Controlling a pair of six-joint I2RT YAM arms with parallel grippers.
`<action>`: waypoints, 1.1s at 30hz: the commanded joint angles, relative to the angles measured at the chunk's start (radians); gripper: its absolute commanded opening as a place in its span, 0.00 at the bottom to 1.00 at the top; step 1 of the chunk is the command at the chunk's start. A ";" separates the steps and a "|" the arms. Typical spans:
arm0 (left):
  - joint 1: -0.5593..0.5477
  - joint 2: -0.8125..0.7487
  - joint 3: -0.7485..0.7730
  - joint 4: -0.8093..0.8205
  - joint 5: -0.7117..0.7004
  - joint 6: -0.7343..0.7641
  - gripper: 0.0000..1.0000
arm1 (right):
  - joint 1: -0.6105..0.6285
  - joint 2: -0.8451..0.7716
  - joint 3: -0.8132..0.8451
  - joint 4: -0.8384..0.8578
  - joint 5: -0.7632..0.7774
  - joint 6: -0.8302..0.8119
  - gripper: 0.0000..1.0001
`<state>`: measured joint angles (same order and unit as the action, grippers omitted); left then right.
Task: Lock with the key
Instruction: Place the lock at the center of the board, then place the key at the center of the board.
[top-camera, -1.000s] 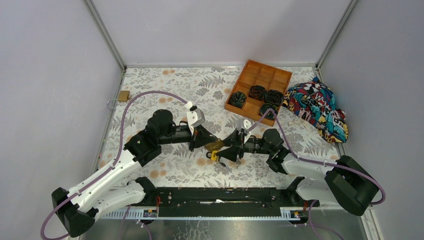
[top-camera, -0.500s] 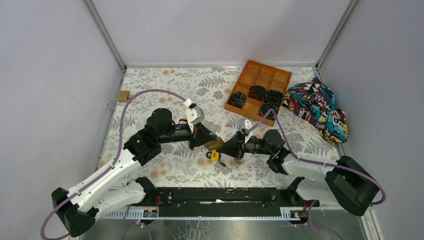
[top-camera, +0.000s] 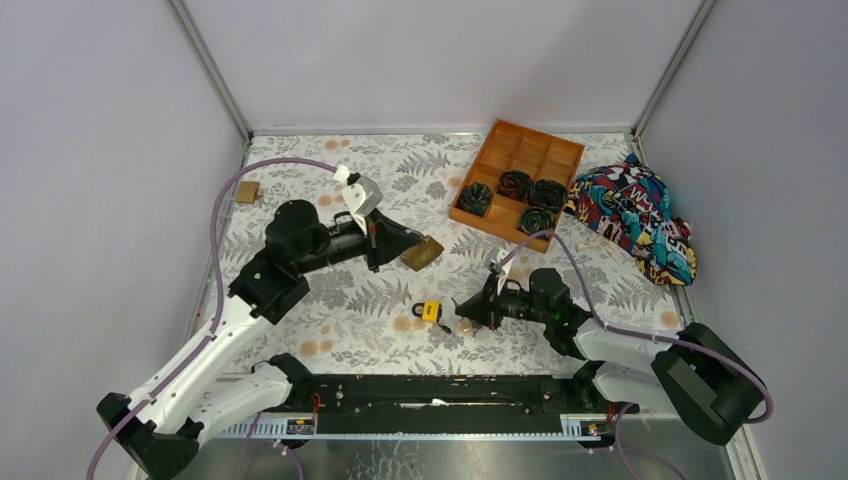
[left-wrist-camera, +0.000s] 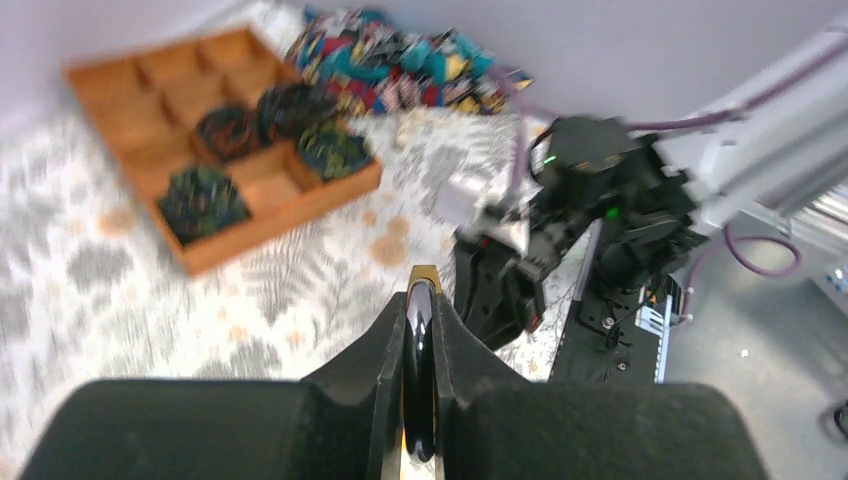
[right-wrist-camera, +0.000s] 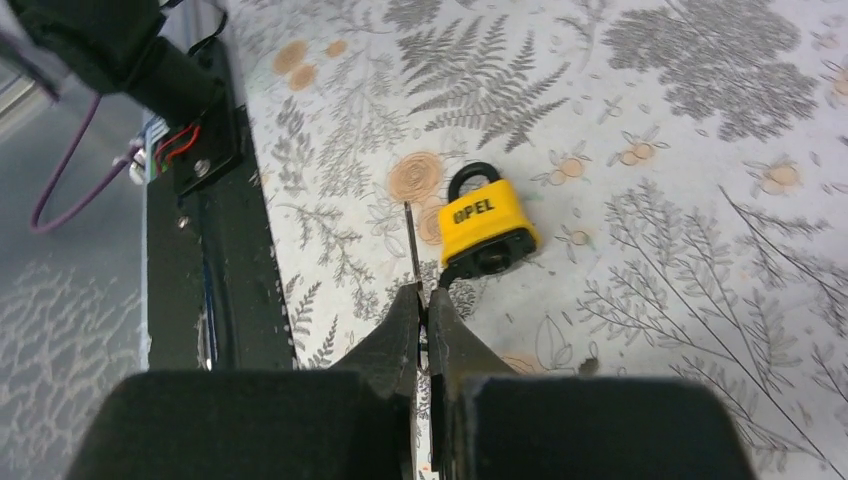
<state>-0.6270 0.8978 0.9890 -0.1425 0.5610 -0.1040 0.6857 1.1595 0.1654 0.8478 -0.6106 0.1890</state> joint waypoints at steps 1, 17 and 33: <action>0.074 0.036 -0.118 -0.029 -0.255 -0.271 0.00 | -0.006 -0.094 0.136 -0.267 0.159 0.075 0.00; 0.340 0.151 -0.608 0.042 -0.401 -0.842 0.00 | 0.139 0.314 0.589 -0.475 0.217 0.326 0.00; 0.422 -0.012 -0.561 -0.280 -0.688 -0.834 0.95 | 0.216 0.861 1.092 -0.640 0.142 0.395 0.00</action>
<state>-0.2184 0.9226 0.3687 -0.3321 -0.0128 -0.9642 0.8940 1.9675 1.1721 0.2935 -0.4507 0.5762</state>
